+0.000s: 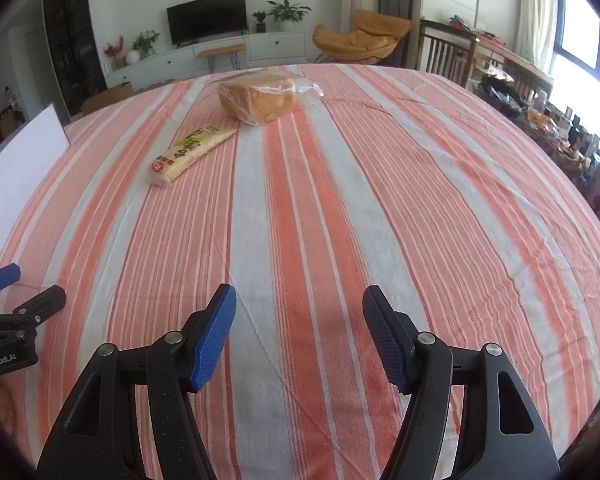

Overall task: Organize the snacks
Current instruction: 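Return both open tools over the table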

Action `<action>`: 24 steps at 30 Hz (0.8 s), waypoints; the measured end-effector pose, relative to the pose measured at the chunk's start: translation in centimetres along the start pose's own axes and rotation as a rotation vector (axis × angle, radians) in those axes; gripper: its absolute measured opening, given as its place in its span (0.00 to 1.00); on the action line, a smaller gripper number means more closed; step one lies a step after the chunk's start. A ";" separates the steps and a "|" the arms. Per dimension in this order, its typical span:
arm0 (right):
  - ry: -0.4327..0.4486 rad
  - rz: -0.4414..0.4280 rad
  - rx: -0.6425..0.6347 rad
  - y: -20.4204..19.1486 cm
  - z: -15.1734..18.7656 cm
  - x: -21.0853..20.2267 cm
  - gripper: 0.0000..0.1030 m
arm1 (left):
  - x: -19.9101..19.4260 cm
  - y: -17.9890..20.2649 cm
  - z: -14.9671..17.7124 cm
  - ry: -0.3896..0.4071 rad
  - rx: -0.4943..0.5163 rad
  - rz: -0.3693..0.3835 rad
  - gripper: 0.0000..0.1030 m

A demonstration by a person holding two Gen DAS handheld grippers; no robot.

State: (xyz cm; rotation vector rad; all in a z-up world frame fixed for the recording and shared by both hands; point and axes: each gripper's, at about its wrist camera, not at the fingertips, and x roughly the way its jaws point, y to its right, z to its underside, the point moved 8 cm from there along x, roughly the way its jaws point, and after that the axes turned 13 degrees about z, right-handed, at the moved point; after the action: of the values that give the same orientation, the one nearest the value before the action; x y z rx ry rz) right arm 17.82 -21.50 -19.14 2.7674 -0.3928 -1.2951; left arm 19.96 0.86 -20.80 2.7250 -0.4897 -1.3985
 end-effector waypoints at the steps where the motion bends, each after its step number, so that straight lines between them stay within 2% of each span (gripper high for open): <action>1: -0.006 0.003 0.000 0.1 0.4 0.1 0.67 | 0.3 -0.4 0.0 -0.003 -0.013 0.009 0.99; 12: -0.035 0.004 -0.010 -0.1 0.9 0.4 0.81 | 0.3 -0.6 0.1 -0.004 -0.015 0.005 1.00; 24: -0.035 0.004 -0.011 -0.1 1.0 0.3 0.83 | 0.3 -0.6 0.1 -0.004 -0.015 0.005 1.00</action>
State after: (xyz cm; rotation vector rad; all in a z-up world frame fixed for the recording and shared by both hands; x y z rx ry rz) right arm 17.26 -21.42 -20.05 2.7366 -0.3917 -1.3427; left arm 20.20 1.33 -21.18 2.7073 -0.4841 -1.4015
